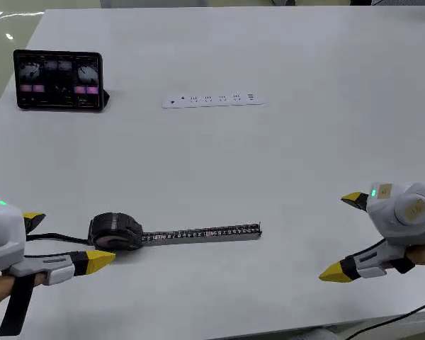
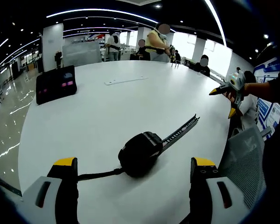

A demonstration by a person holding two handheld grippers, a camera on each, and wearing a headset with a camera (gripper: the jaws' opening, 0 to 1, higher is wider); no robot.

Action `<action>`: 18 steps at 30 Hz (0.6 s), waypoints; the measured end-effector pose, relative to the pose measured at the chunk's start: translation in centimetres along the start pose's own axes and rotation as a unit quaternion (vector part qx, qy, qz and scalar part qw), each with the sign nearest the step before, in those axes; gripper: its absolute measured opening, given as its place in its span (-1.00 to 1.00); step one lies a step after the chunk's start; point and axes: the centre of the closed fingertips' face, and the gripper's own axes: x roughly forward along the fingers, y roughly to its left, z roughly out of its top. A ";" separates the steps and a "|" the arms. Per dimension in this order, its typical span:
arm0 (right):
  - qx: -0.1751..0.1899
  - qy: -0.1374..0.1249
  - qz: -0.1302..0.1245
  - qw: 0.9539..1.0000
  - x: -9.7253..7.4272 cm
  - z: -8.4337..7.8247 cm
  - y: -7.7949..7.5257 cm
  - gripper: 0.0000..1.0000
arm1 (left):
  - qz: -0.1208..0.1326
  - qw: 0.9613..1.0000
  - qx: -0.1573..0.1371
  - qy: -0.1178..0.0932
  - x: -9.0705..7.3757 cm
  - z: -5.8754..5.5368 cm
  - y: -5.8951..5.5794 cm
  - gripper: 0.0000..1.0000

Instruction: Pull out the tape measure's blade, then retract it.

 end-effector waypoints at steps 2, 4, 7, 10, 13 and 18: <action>-0.010 0.002 0.006 1.000 0.2 0.8 -0.1 0.98 | -0.001 1.000 0.000 0.003 0.3 0.1 -0.4 0.98; -0.020 0.006 0.011 1.000 0.5 1.5 -0.2 0.98 | -0.001 1.000 0.002 0.002 0.6 0.3 -0.9 0.98; -0.038 0.011 0.020 0.999 1.0 2.5 -0.1 0.98 | 0.006 1.000 0.000 0.005 1.1 0.5 -1.1 0.98; -0.053 0.018 0.029 0.998 1.6 3.3 -0.1 0.98 | 0.003 1.000 -0.005 -0.002 1.6 1.0 -1.7 0.98; -0.063 0.033 0.051 0.996 2.4 3.6 0.3 0.98 | 0.004 1.000 -0.015 -0.012 2.2 1.5 -2.1 0.98; -0.083 0.045 0.060 0.994 3.8 3.8 0.1 0.98 | 0.015 1.000 -0.011 -0.016 2.9 2.2 -2.4 0.98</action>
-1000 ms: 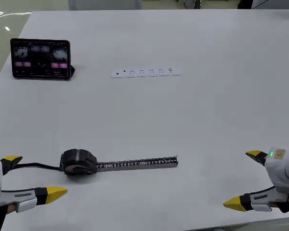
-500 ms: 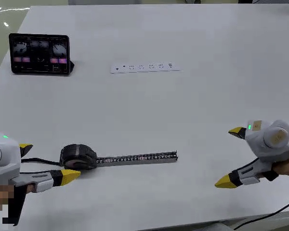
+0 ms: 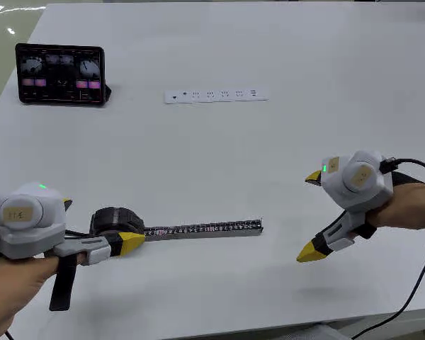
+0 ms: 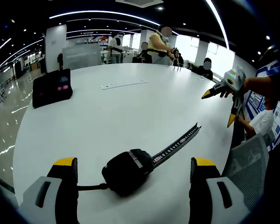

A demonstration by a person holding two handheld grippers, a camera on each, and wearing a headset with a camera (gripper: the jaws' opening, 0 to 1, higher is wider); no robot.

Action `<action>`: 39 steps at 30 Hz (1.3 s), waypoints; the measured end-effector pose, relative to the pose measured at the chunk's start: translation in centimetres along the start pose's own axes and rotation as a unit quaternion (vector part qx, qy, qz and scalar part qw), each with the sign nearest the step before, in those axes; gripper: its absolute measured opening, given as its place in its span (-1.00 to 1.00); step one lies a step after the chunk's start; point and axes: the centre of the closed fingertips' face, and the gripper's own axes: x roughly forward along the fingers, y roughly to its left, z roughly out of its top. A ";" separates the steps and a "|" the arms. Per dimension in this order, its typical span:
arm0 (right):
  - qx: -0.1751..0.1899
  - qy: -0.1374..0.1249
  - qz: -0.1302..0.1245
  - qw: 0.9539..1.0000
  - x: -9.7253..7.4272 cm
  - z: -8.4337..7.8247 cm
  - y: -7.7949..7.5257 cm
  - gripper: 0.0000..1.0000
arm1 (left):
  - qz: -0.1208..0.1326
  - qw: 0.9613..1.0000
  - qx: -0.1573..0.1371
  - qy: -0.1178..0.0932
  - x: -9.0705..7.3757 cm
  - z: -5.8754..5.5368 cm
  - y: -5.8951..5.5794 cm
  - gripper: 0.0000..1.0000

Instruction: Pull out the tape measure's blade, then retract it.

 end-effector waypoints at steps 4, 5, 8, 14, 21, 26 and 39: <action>-0.007 0.008 0.013 1.000 0.8 0.4 0.0 0.98 | 0.010 1.000 -0.004 0.004 0.7 0.0 -0.3 0.98; -0.012 0.011 0.013 1.000 1.0 0.5 0.0 0.98 | 0.012 1.000 -0.005 0.004 0.9 0.0 -0.4 0.98; -0.024 0.012 0.014 1.000 1.4 1.1 -0.4 0.98 | 0.018 1.000 -0.001 0.007 1.4 -0.2 -0.7 0.98; -0.054 0.016 0.024 0.998 2.7 2.4 -0.7 0.81 | 0.020 1.000 0.010 0.002 2.1 0.4 -1.9 0.98; -0.077 0.026 0.040 0.996 4.5 3.0 -0.9 0.73 | 0.045 0.999 -0.018 -0.009 2.5 0.8 -1.8 0.98; -0.089 0.030 0.045 0.995 5.3 3.2 -0.9 0.56 | 0.074 0.997 -0.028 -0.019 2.5 1.0 -1.2 0.98; -0.102 0.042 0.068 0.992 6.8 2.2 -0.2 0.01 | 0.091 0.993 -0.053 -0.053 3.0 0.7 -0.8 0.98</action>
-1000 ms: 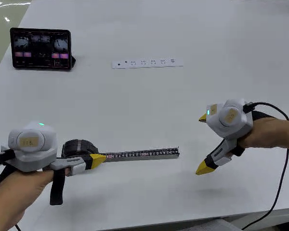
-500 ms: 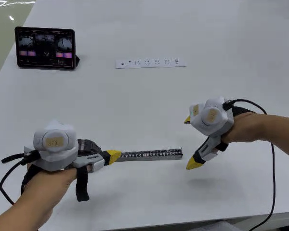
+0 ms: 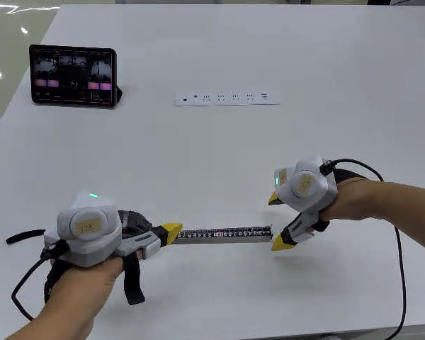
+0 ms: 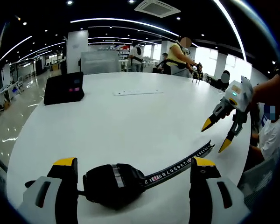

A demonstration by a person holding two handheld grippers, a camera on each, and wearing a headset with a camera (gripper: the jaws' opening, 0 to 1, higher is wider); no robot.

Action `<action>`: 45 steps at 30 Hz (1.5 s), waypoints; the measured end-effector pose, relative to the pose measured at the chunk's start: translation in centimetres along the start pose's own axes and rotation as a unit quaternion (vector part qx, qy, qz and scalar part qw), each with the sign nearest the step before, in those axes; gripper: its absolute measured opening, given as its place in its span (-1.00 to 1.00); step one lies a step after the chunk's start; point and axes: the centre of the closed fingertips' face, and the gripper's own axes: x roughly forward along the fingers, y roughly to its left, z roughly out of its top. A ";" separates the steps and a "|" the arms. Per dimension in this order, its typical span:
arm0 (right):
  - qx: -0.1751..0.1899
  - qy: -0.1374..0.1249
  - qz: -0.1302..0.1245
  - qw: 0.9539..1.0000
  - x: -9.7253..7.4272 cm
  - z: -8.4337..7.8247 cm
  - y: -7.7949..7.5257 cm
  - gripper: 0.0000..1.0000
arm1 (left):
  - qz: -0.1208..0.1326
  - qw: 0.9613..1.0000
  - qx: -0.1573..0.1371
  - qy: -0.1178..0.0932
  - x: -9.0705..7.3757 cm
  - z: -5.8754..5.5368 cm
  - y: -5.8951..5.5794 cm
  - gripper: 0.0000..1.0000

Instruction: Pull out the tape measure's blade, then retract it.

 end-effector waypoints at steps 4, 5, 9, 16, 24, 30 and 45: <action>-0.007 0.001 0.005 1.000 0.3 -0.1 0.3 -0.08 | 0.004 1.000 0.005 -0.007 0.2 -0.4 0.3 0.98; -0.008 0.001 0.005 1.000 0.4 -0.1 0.3 -0.10 | 0.003 1.000 0.004 -0.008 0.2 -0.4 0.3 0.98; -0.010 0.000 0.008 1.000 0.5 -0.2 0.3 -0.16 | 0.007 1.000 0.002 -0.006 0.2 -0.9 0.6 0.98; -0.017 0.000 0.009 1.000 0.7 -0.3 0.3 -0.37 | 0.014 1.000 0.004 -0.017 0.2 -1.2 1.1 0.98; -0.023 -0.002 0.014 1.000 0.9 -0.3 0.7 -0.55 | 0.018 1.000 0.003 -0.021 0.5 -1.3 1.4 0.98; -0.031 -0.001 0.014 0.999 1.0 -0.5 0.8 -0.69 | 0.016 1.000 0.003 -0.022 0.6 -1.2 1.3 0.98; 0.009 0.015 0.012 1.000 1.4 -0.4 0.6 -0.77 | 0.038 0.999 -0.026 -0.024 1.0 -1.5 2.2 0.95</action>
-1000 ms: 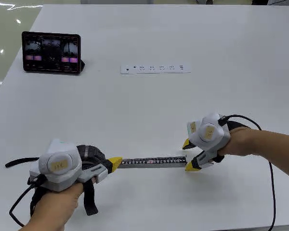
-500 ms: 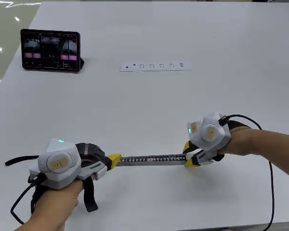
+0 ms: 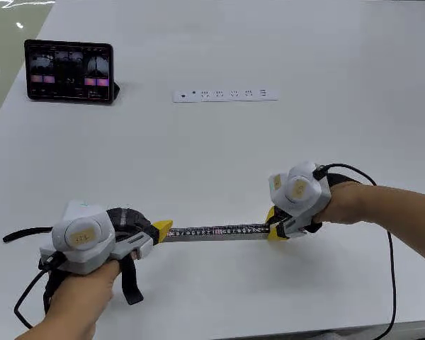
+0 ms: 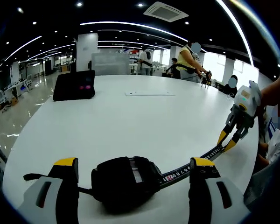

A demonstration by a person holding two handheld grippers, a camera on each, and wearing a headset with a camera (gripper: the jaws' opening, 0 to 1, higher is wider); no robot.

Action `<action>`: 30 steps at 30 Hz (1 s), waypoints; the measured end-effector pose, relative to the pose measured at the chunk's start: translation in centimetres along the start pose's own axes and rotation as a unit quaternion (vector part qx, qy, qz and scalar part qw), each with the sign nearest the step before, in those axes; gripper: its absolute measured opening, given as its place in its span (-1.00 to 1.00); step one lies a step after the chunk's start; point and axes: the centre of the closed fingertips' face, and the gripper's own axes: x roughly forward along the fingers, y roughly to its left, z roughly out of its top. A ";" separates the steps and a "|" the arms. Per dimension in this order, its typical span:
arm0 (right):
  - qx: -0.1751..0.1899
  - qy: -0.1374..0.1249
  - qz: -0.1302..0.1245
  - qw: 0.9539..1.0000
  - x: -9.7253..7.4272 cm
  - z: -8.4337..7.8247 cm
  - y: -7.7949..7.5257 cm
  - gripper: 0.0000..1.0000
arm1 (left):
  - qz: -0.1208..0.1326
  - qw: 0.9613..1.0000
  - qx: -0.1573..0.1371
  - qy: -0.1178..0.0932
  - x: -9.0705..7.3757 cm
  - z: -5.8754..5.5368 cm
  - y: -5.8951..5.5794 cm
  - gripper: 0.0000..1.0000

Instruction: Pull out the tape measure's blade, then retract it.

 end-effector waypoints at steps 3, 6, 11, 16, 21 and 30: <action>-0.013 0.014 -0.007 1.000 0.1 0.0 0.1 -0.78 | 0.006 1.000 -0.003 -0.001 0.4 -0.5 0.3 0.92; -0.002 0.017 -0.005 1.000 0.0 -0.1 0.0 -0.79 | 0.021 1.000 -0.007 0.004 0.3 -0.8 0.8 0.79; 0.001 0.024 -0.005 1.000 0.0 -0.1 0.0 -0.80 | 0.037 0.999 -0.008 0.003 0.6 -1.1 1.3 0.64; -0.002 0.026 -0.005 1.000 0.0 -0.1 0.1 -0.80 | 0.049 0.998 -0.020 0.019 0.7 -2.0 2.0 0.48; 0.004 0.031 -0.006 1.000 0.1 -0.1 0.1 -0.81 | 0.036 0.999 -0.015 0.014 0.5 -1.8 1.4 0.37; 0.010 0.030 -0.006 0.999 0.0 -0.1 0.0 -0.82 | 0.035 0.999 -0.005 0.033 0.6 -2.2 1.4 0.22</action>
